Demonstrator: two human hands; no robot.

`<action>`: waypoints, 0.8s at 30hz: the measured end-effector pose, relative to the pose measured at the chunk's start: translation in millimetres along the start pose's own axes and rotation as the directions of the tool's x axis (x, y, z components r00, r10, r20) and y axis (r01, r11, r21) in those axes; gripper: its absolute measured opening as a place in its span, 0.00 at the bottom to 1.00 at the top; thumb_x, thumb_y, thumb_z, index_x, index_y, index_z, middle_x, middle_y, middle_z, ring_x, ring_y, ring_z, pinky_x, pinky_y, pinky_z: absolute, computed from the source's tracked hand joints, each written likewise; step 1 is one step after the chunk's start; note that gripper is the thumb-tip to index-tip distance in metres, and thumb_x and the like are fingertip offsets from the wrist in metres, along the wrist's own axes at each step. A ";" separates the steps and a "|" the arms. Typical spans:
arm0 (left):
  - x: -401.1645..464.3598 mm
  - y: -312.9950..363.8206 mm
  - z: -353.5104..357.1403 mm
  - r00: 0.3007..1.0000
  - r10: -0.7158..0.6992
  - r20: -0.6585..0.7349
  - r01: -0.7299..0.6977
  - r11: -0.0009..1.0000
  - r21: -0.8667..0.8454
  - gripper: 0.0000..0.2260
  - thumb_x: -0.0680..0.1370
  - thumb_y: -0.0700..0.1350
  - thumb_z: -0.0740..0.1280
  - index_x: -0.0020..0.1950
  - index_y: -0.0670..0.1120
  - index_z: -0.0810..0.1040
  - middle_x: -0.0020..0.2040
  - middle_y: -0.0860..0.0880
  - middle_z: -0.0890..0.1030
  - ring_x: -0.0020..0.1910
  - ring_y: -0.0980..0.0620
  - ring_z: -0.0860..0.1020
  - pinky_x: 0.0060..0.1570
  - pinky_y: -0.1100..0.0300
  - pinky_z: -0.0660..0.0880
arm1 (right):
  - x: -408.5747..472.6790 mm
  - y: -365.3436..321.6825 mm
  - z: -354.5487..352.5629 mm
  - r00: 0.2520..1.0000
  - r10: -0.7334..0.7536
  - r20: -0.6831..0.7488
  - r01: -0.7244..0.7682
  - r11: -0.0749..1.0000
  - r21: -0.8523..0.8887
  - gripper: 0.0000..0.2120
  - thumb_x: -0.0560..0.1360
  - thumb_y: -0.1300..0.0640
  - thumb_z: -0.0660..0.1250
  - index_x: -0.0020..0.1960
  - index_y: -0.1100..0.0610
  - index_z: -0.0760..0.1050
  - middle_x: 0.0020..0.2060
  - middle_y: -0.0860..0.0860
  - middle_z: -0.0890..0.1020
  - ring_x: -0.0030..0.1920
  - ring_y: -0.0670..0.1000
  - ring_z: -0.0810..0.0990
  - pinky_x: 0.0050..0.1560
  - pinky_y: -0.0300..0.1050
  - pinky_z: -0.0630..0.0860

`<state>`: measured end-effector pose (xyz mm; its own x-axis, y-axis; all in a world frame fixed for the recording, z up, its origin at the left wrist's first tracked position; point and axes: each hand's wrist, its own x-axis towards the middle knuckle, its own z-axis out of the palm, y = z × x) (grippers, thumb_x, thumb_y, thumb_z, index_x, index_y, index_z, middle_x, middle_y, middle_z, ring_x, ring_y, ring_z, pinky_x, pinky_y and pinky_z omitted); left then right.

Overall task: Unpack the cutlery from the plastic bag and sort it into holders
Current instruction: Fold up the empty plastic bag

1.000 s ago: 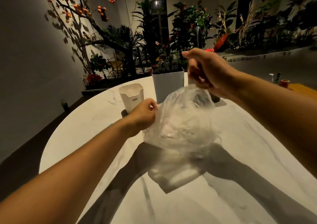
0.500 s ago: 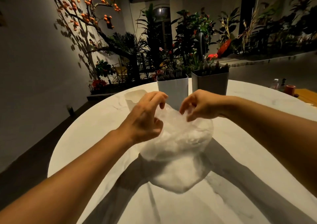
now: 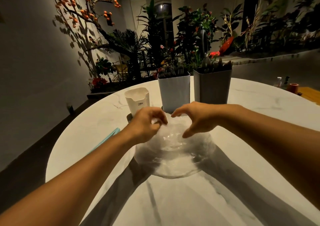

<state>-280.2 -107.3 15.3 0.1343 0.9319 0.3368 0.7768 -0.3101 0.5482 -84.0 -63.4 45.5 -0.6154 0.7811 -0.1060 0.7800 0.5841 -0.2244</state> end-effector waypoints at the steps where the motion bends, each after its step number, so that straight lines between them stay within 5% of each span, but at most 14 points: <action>1: 1.4 2.1 -3.4 0.999 -0.013 -0.051 0.009 0.998 -0.069 0.11 0.78 0.29 0.64 0.43 0.43 0.82 0.40 0.55 0.84 0.45 0.54 0.82 0.57 0.52 0.80 | 2.9 1.8 2.0 1.000 -0.015 -0.023 0.016 1.000 0.027 0.24 0.73 0.49 0.75 0.67 0.48 0.74 0.65 0.47 0.75 0.66 0.52 0.74 0.66 0.48 0.72; 3: 3.0 12.5 -9.9 0.992 -0.034 -0.125 0.005 0.975 -0.222 0.13 0.75 0.23 0.57 0.39 0.36 0.76 0.36 0.51 0.84 0.43 0.53 0.83 0.54 0.55 0.80 | 3.9 6.1 -1.1 0.991 -0.022 -0.135 0.044 0.986 0.160 0.19 0.73 0.50 0.74 0.63 0.48 0.77 0.62 0.47 0.76 0.64 0.50 0.75 0.61 0.43 0.72; 8: 7.8 32.1 -30.7 0.985 -0.043 -0.170 -0.064 0.814 -0.577 0.20 0.71 0.19 0.49 0.35 0.42 0.69 0.30 0.48 0.79 0.44 0.51 0.84 0.50 0.60 0.80 | 1.1 -2.6 -18.0 0.983 0.026 -0.184 0.076 0.846 0.528 0.44 0.72 0.58 0.76 0.79 0.46 0.54 0.73 0.50 0.68 0.70 0.54 0.70 0.64 0.47 0.71; 10: 10.9 35.7 -34.1 0.982 -0.095 -0.166 -0.040 0.748 -0.663 0.20 0.70 0.18 0.49 0.36 0.42 0.68 0.30 0.47 0.78 0.43 0.50 0.84 0.49 0.57 0.81 | 0.6 -5.8 -18.7 0.986 0.009 -0.165 0.084 0.831 0.550 0.39 0.72 0.60 0.76 0.77 0.48 0.62 0.64 0.48 0.75 0.64 0.52 0.76 0.63 0.47 0.74; 12: 16.2 35.6 -36.0 0.960 -0.177 -0.218 -0.026 0.717 -0.697 0.15 0.73 0.23 0.54 0.43 0.41 0.71 0.39 0.44 0.82 0.46 0.48 0.83 0.54 0.51 0.80 | -0.3 -7.5 -23.5 0.970 0.028 -0.241 0.107 0.842 0.529 0.22 0.73 0.56 0.75 0.65 0.55 0.77 0.56 0.50 0.83 0.55 0.50 0.82 0.60 0.48 0.78; 14: 18.4 32.1 -42.3 0.942 -0.233 -0.241 0.001 0.721 -0.693 0.07 0.75 0.40 0.64 0.52 0.44 0.73 0.53 0.42 0.81 0.56 0.43 0.80 0.62 0.44 0.76 | -2.0 -9.0 -32.9 0.936 0.082 -0.343 0.119 0.842 0.526 0.17 0.73 0.48 0.73 0.57 0.57 0.82 0.52 0.48 0.84 0.51 0.49 0.82 0.55 0.47 0.79; 16: 17.2 29.8 -47.9 0.966 -0.200 -0.163 0.072 0.815 -0.575 0.20 0.72 0.54 0.71 0.58 0.46 0.72 0.56 0.46 0.80 0.57 0.47 0.80 0.59 0.50 0.78 | -4.8 -10.9 -44.6 0.892 0.111 -0.438 0.144 0.849 0.509 0.17 0.71 0.44 0.73 0.53 0.56 0.82 0.47 0.46 0.83 0.49 0.47 0.81 0.50 0.45 0.77; 18: 14.6 29.9 -49.2 0.980 -0.172 -0.103 0.123 0.922 -0.368 0.20 0.73 0.50 0.77 0.58 0.42 0.75 0.50 0.48 0.82 0.48 0.52 0.83 0.45 0.58 0.81 | -6.9 -12.4 -54.0 0.860 0.137 -0.492 0.141 0.862 0.487 0.23 0.69 0.45 0.75 0.58 0.56 0.80 0.50 0.47 0.82 0.51 0.48 0.80 0.51 0.44 0.77; 21: 14.0 29.9 -52.3 0.957 -0.270 -0.110 0.225 0.923 -0.312 0.18 0.71 0.48 0.78 0.48 0.35 0.80 0.39 0.41 0.83 0.33 0.47 0.81 0.31 0.51 0.80 | -13.0 -11.7 -65.1 0.879 0.176 -0.444 0.046 0.893 0.447 0.35 0.67 0.43 0.76 0.68 0.60 0.74 0.55 0.50 0.79 0.53 0.49 0.77 0.51 0.40 0.73; 24: 19.3 33.5 -59.4 0.943 -0.254 -0.216 0.230 0.965 -0.129 0.12 0.74 0.53 0.76 0.41 0.45 0.82 0.36 0.46 0.83 0.34 0.46 0.81 0.34 0.48 0.81 | -19.4 -9.3 -72.7 0.915 0.150 -0.374 -0.025 0.947 0.321 0.18 0.74 0.43 0.71 0.53 0.58 0.82 0.48 0.51 0.84 0.42 0.47 0.80 0.39 0.40 0.75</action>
<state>-288.2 -110.8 85.7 -0.2036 0.9167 0.3440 0.7006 -0.1090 0.7051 -71.1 -67.9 120.0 -0.4034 0.8853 0.2314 0.7172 0.4630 -0.5208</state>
